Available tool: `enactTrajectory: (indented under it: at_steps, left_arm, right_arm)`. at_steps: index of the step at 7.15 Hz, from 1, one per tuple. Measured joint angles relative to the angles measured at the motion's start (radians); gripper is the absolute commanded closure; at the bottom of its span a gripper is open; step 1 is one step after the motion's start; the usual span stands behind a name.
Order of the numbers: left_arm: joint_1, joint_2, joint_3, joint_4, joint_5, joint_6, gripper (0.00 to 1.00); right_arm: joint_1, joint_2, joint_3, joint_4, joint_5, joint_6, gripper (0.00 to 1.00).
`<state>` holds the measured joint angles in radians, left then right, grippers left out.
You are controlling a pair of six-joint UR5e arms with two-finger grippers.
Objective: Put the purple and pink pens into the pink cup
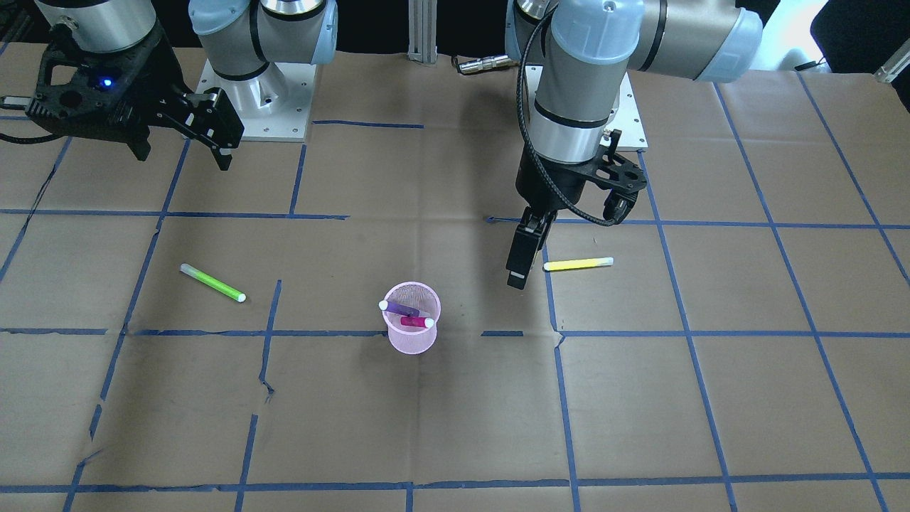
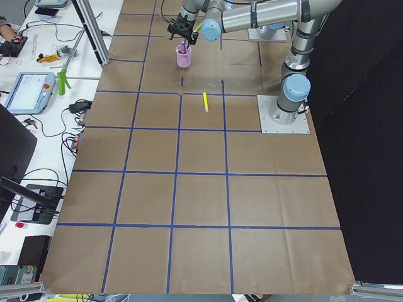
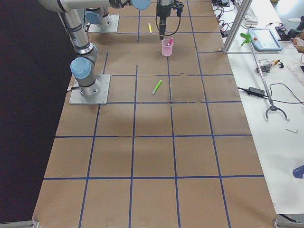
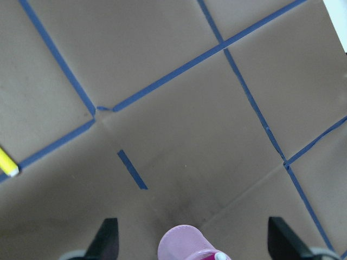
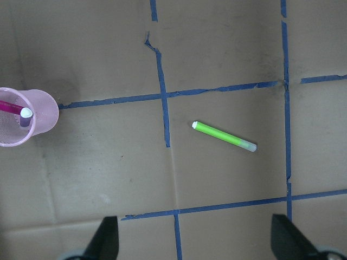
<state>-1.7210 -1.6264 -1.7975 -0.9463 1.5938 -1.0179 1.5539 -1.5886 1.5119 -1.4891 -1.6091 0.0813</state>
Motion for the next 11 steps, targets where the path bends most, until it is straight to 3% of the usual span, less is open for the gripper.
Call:
enactTrajectory:
  at_steps: [3,5,8,11]
  left_arm:
    - [0.048,0.025,0.02,-0.121,0.002,0.537,0.02]
    - [0.073,0.041,0.089,-0.355,0.002,0.786,0.02]
    - [0.13,0.059,0.216,-0.635,-0.043,0.97,0.02]
    - [0.178,0.12,0.216,-0.689,-0.085,1.035,0.02]
  right_arm:
    - [0.0,0.001,-0.002,0.0,-0.001,-0.001,0.0]
    - [0.0,0.001,-0.002,0.0,-0.002,-0.001,0.0]
    - [0.0,0.004,0.001,0.0,-0.002,-0.002,0.0]
    - [-0.001,0.005,0.005,0.0,-0.003,-0.002,0.0]
